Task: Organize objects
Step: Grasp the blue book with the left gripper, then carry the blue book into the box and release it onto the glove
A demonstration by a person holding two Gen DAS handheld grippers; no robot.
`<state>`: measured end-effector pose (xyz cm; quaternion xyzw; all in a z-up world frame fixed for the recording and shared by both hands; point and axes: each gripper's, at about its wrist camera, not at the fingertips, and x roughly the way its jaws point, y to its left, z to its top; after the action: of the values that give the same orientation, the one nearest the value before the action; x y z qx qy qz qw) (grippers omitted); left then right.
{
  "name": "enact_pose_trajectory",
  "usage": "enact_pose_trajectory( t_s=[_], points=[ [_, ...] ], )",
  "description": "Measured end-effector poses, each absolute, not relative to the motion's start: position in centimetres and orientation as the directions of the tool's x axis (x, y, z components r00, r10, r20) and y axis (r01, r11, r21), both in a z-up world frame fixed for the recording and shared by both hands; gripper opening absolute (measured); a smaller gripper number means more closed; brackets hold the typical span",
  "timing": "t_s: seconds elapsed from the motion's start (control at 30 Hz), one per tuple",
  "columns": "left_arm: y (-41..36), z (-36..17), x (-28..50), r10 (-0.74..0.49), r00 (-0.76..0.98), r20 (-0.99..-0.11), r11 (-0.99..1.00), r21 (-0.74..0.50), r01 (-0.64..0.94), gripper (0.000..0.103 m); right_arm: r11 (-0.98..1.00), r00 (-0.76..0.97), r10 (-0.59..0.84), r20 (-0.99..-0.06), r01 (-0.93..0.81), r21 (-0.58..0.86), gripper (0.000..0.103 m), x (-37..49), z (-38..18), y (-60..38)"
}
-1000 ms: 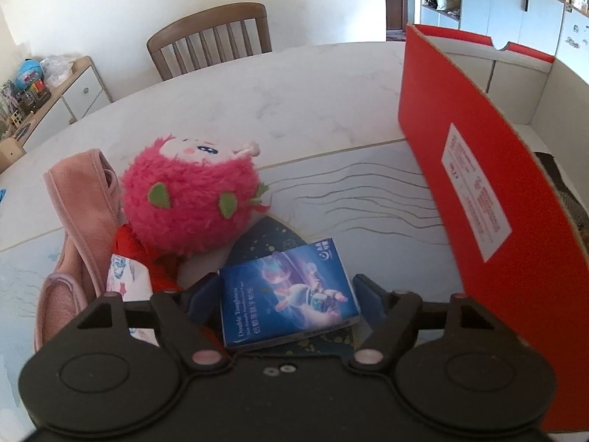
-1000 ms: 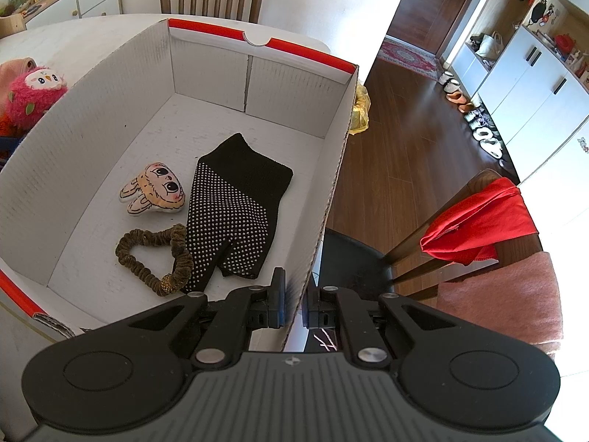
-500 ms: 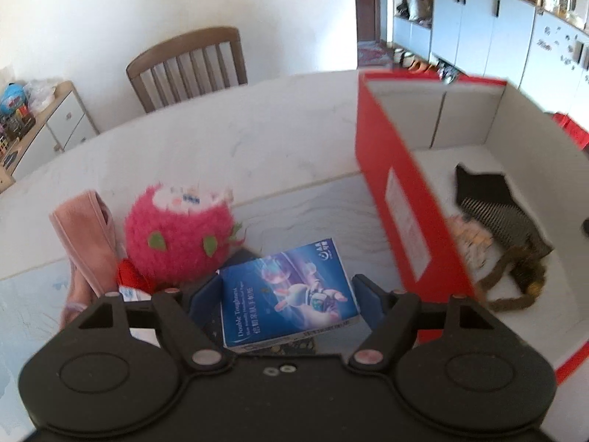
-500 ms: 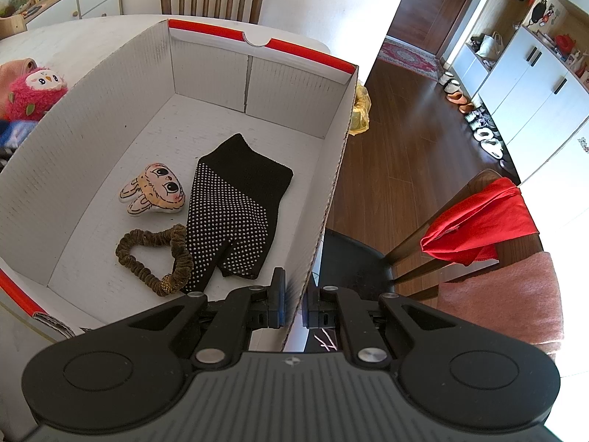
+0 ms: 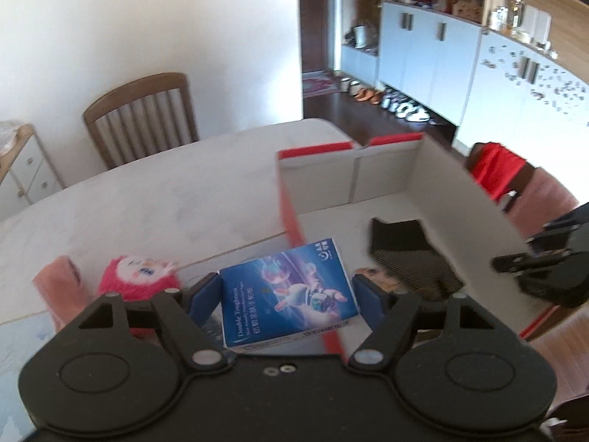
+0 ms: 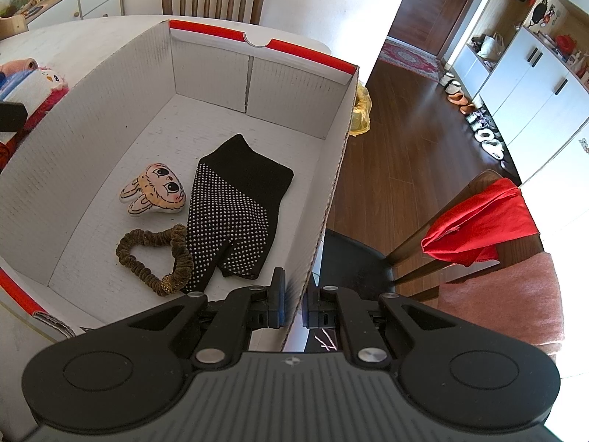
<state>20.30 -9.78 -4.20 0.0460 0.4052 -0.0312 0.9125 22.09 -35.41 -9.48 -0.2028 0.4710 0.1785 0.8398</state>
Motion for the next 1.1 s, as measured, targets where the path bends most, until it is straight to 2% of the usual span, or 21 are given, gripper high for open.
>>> enact_pose_trajectory(
  t_s=[0.53,1.1],
  points=[
    [-16.3,-2.4,25.0,-0.130,0.675,-0.726,0.966,0.062,0.253,0.075,0.854,0.492,0.120,-0.862,-0.493,-0.163,0.008,22.2,-9.5,-35.3],
    [-21.2,-8.1,32.0,-0.081,0.560,-0.824,0.936,0.130,0.328,0.075,0.855,0.485,0.137,-0.864,-0.497,-0.144,0.008,22.3,-9.6,-35.6]
  ],
)
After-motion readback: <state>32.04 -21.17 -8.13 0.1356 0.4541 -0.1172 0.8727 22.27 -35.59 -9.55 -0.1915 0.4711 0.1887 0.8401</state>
